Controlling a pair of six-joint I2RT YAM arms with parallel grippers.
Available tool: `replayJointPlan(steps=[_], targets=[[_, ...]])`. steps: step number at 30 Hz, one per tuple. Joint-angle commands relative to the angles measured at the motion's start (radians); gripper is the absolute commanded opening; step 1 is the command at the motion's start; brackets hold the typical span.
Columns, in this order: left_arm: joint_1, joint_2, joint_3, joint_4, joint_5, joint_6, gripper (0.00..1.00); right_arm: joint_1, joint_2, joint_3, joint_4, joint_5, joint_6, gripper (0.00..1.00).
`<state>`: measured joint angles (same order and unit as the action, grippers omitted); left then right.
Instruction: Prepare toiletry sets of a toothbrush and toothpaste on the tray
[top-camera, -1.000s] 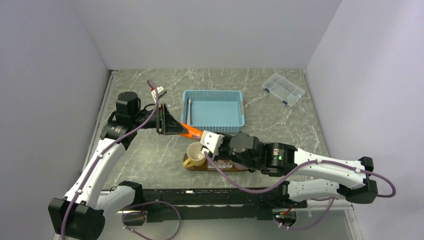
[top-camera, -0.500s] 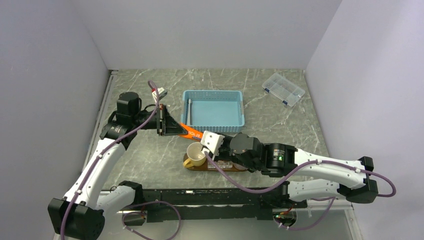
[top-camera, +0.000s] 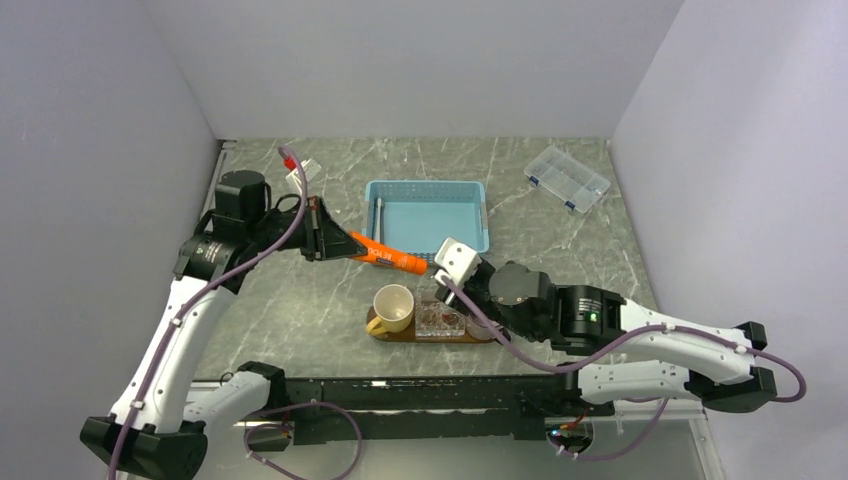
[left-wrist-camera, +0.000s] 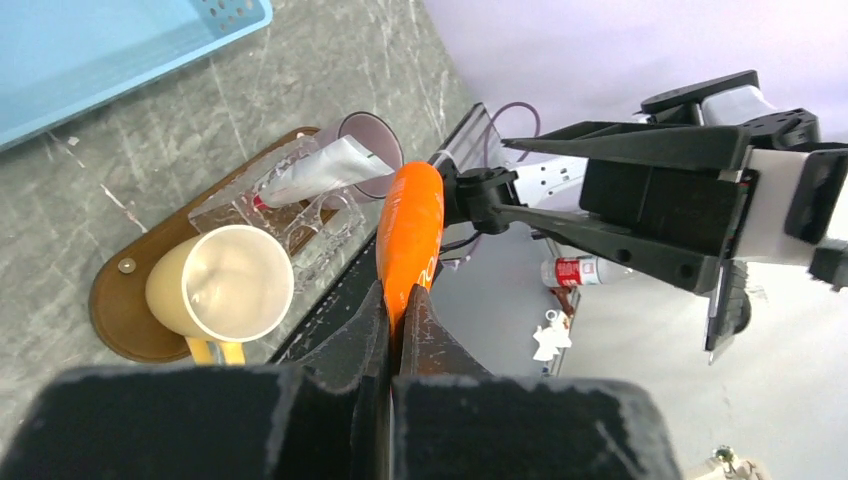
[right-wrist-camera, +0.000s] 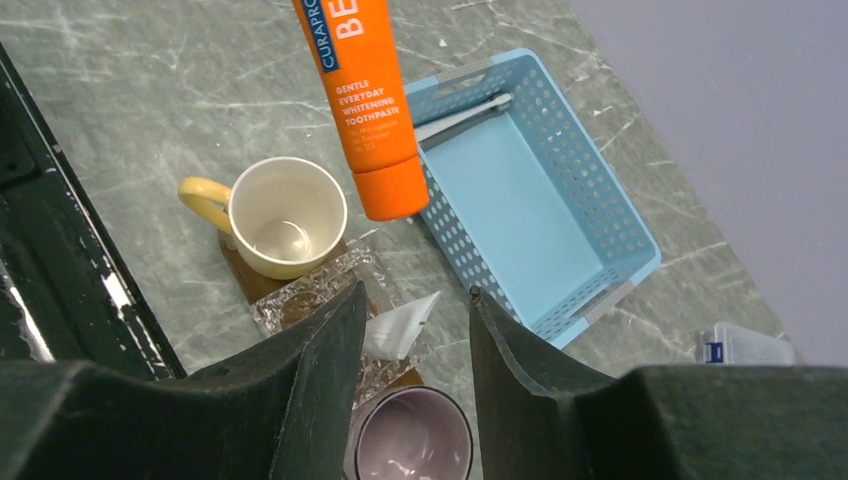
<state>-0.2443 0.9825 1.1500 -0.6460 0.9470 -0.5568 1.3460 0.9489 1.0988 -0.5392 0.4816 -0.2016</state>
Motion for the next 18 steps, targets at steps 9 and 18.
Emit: replayJointPlan(steps=[9, 18], targets=[[-0.23, 0.043, 0.24, -0.213, -0.328, 0.161, 0.0, -0.001, -0.042, 0.058, -0.06, 0.185, 0.17, 0.51], [-0.433, 0.124, 0.351, -0.338, -0.593, 0.202, 0.0, -0.084, -0.03, 0.078, -0.09, 0.297, 0.338, 0.59]])
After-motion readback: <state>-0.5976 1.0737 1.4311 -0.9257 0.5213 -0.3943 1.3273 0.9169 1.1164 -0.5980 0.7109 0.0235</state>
